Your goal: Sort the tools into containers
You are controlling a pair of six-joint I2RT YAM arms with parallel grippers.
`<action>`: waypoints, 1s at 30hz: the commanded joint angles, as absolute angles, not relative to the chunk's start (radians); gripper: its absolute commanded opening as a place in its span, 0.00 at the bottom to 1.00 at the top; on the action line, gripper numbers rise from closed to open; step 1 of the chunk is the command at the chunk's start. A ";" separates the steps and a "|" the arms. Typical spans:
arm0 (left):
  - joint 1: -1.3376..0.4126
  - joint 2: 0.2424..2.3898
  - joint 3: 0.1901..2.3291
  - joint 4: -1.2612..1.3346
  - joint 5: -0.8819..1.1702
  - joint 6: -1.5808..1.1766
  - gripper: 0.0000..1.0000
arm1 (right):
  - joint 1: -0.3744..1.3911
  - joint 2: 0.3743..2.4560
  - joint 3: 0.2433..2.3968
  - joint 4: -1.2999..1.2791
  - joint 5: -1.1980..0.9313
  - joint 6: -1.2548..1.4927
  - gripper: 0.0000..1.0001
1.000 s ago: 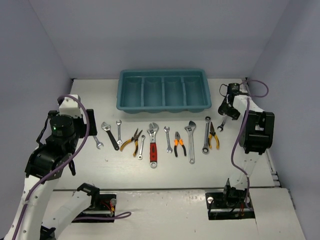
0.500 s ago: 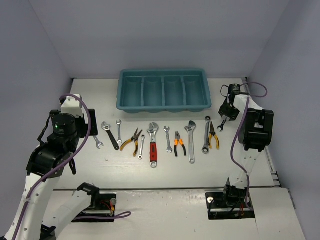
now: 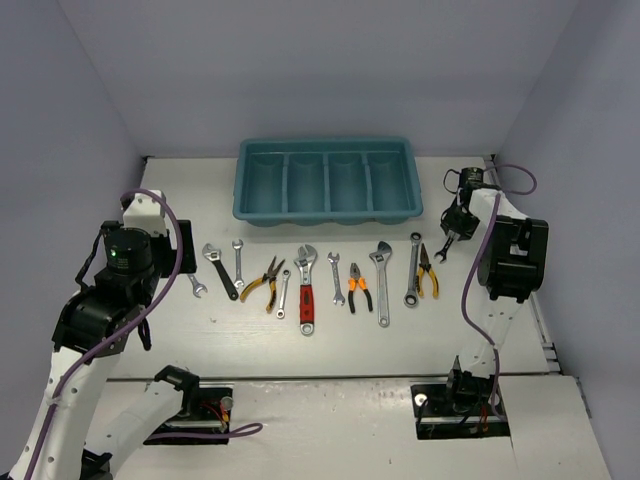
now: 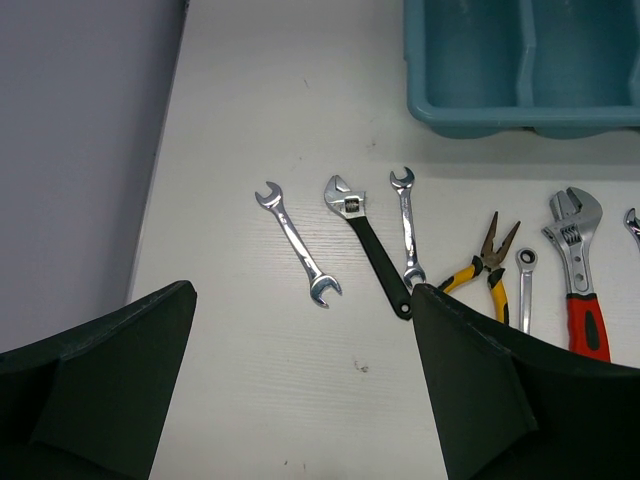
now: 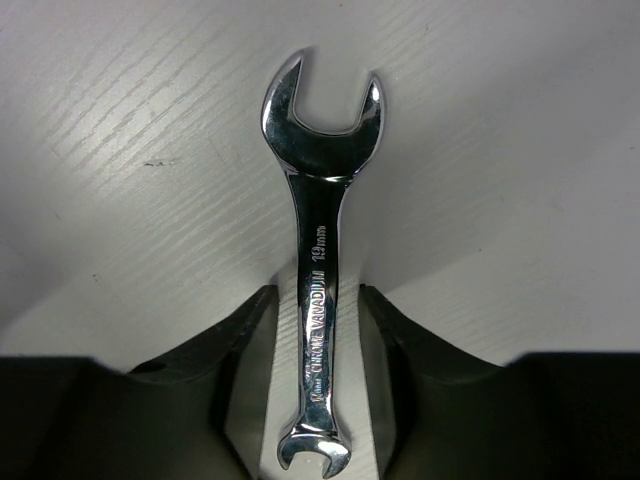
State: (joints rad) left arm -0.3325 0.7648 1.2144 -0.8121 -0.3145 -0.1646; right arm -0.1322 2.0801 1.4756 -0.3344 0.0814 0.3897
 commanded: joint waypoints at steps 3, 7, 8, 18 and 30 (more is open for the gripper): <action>-0.329 0.762 1.224 -0.782 -0.320 -0.167 0.86 | -0.145 2.135 1.478 -0.420 0.071 0.371 0.22; -0.330 0.758 1.224 -0.782 -0.320 -0.165 0.86 | -0.152 2.141 1.470 -0.432 0.059 0.377 0.02; -0.329 0.757 1.225 -0.782 -0.321 -0.164 0.86 | -0.150 2.131 1.469 -0.432 0.091 0.377 0.00; -0.328 0.768 1.229 -0.781 -0.320 -0.167 0.86 | -0.136 1.931 1.558 -0.423 0.238 0.238 0.00; -0.329 0.788 1.240 -0.785 -0.303 -0.197 0.86 | 0.036 1.857 1.891 -0.410 0.028 -0.030 0.00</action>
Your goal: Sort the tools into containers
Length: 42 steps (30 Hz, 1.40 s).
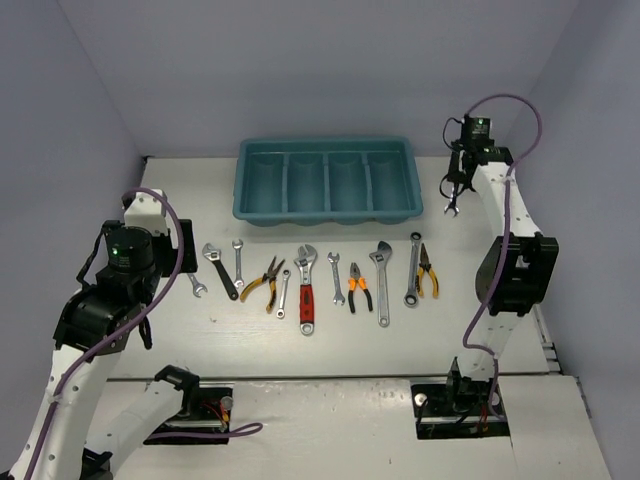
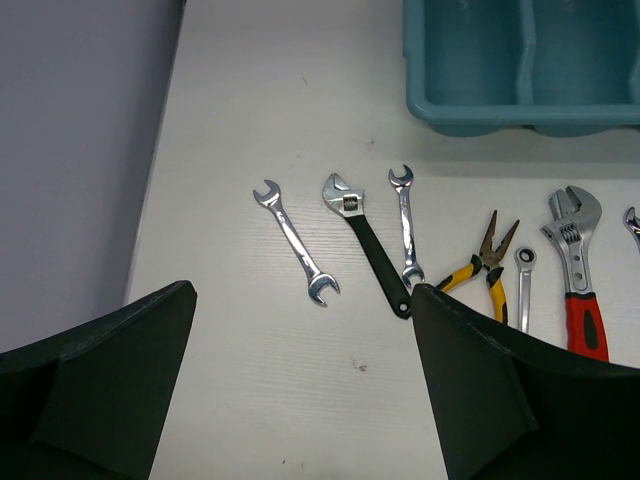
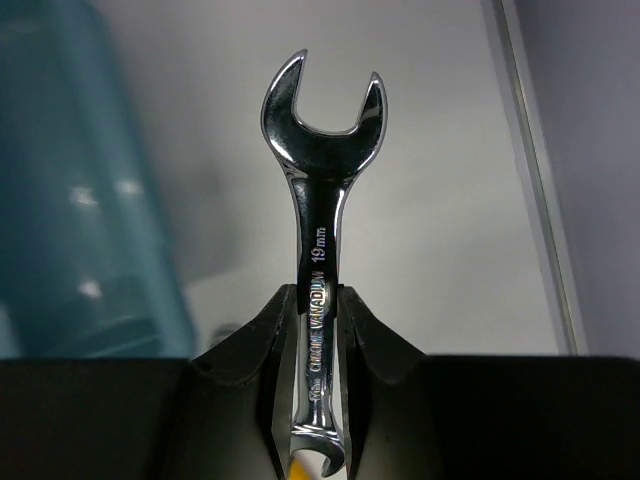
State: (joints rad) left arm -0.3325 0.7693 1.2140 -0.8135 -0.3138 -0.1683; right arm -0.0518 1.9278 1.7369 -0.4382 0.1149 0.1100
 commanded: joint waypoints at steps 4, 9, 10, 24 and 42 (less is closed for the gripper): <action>-0.328 0.793 1.247 -0.794 -0.296 -0.205 0.86 | 0.060 1.954 2.070 -0.407 -0.104 -0.043 0.00; -0.329 0.785 1.253 -0.808 -0.290 -0.207 0.86 | 0.081 2.104 2.230 -0.397 -0.192 -0.023 0.00; -0.330 0.779 1.253 -0.808 -0.287 -0.209 0.86 | 0.088 2.130 2.259 -0.392 -0.207 -0.020 0.00; -0.328 0.727 1.244 -0.856 -0.303 -0.254 0.86 | 0.150 2.382 2.301 -0.326 -0.228 0.061 0.16; -0.327 0.732 1.269 -0.865 -0.314 -0.263 0.86 | 0.314 1.985 1.925 -0.320 0.050 0.104 0.64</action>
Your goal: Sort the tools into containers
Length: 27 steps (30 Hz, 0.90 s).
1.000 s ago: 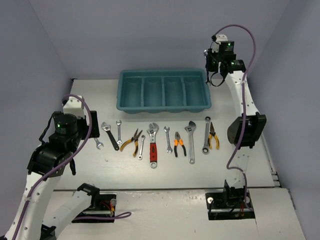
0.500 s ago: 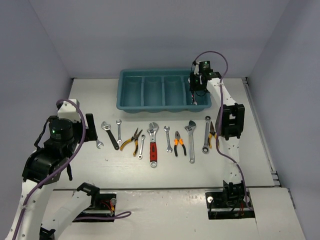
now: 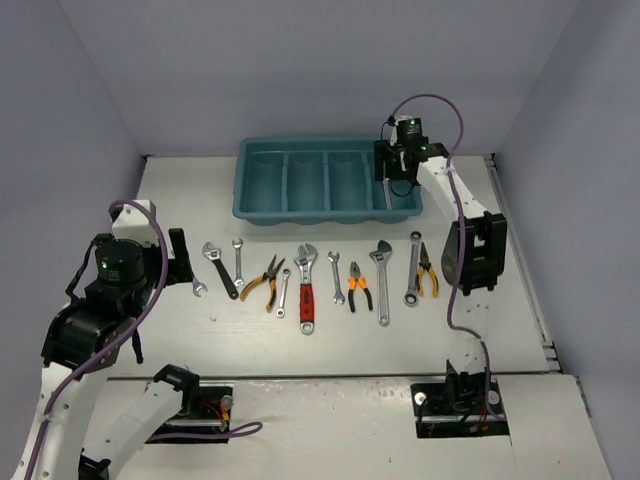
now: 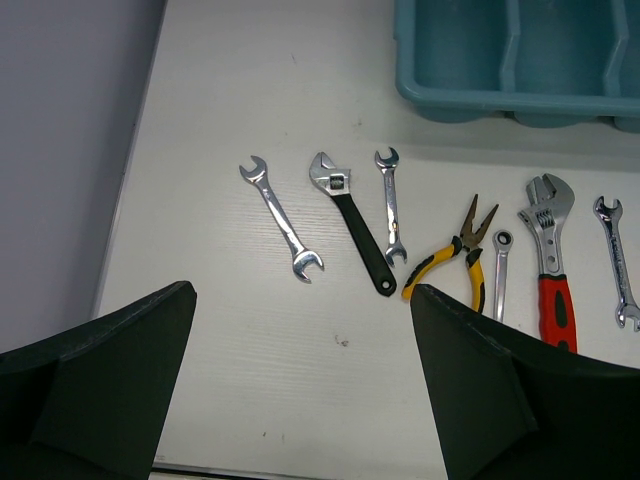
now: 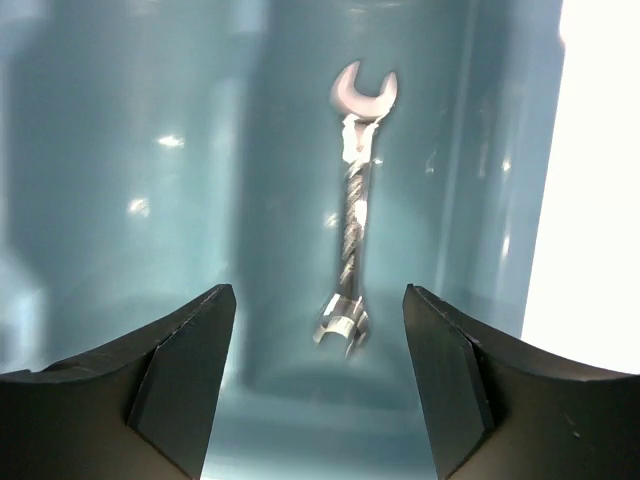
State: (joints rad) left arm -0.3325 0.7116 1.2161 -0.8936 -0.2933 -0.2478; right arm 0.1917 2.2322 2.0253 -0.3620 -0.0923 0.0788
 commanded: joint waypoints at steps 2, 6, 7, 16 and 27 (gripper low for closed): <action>-0.327 0.740 1.274 -0.865 -0.319 -0.264 0.86 | 0.364 1.892 1.821 -0.323 0.095 0.160 0.63; -0.327 0.754 1.275 -0.864 -0.323 -0.278 0.86 | 0.463 1.781 1.623 -0.321 0.118 0.281 0.61; -0.328 0.757 1.275 -0.864 -0.321 -0.279 0.86 | 0.491 1.761 1.571 -0.322 0.118 0.302 0.61; -0.329 0.783 1.273 -0.864 -0.294 -0.291 0.86 | 0.633 1.756 1.365 -0.323 0.086 0.442 0.55; -0.331 0.776 1.258 -0.868 -0.251 -0.306 0.86 | 0.681 1.917 1.355 -0.324 0.115 0.497 0.42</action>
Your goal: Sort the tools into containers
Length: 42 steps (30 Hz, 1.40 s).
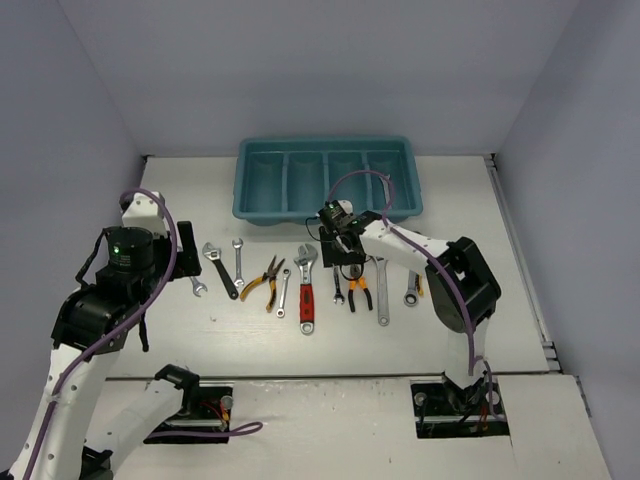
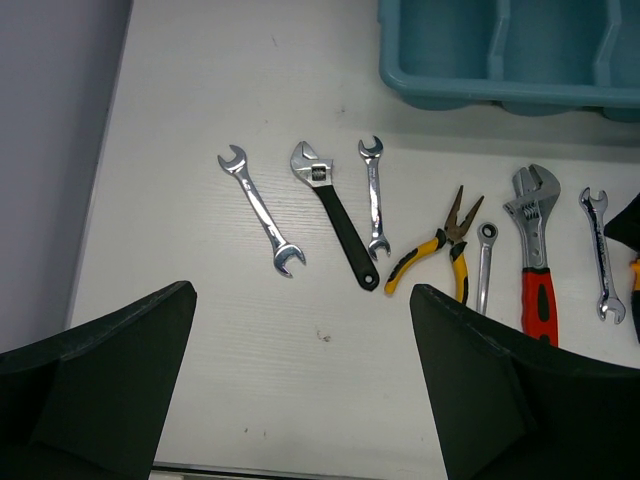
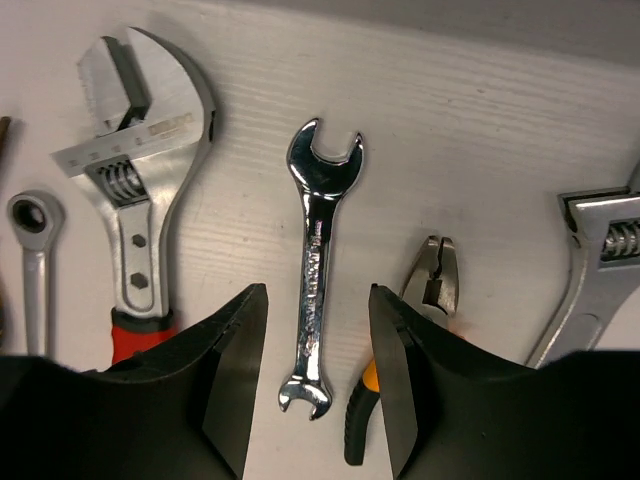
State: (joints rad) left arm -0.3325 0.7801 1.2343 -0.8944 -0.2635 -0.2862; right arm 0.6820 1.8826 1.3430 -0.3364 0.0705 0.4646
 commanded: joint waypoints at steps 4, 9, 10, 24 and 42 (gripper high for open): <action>-0.331 0.771 1.256 -0.873 -0.247 -0.311 0.86 | 0.684 1.951 1.356 -0.325 0.110 0.502 0.40; -0.330 0.761 1.240 -0.874 -0.246 -0.314 0.86 | 0.692 1.976 1.344 -0.327 0.086 0.512 0.39; -0.331 0.759 1.238 -0.874 -0.244 -0.314 0.86 | 0.692 1.976 1.339 -0.327 0.086 0.517 0.39; -0.328 0.757 1.229 -0.873 -0.256 -0.306 0.86 | 0.741 2.005 1.260 -0.349 0.054 0.573 0.27; -0.329 0.762 1.236 -0.873 -0.270 -0.285 0.86 | 0.713 1.805 1.402 -0.361 0.109 0.398 0.00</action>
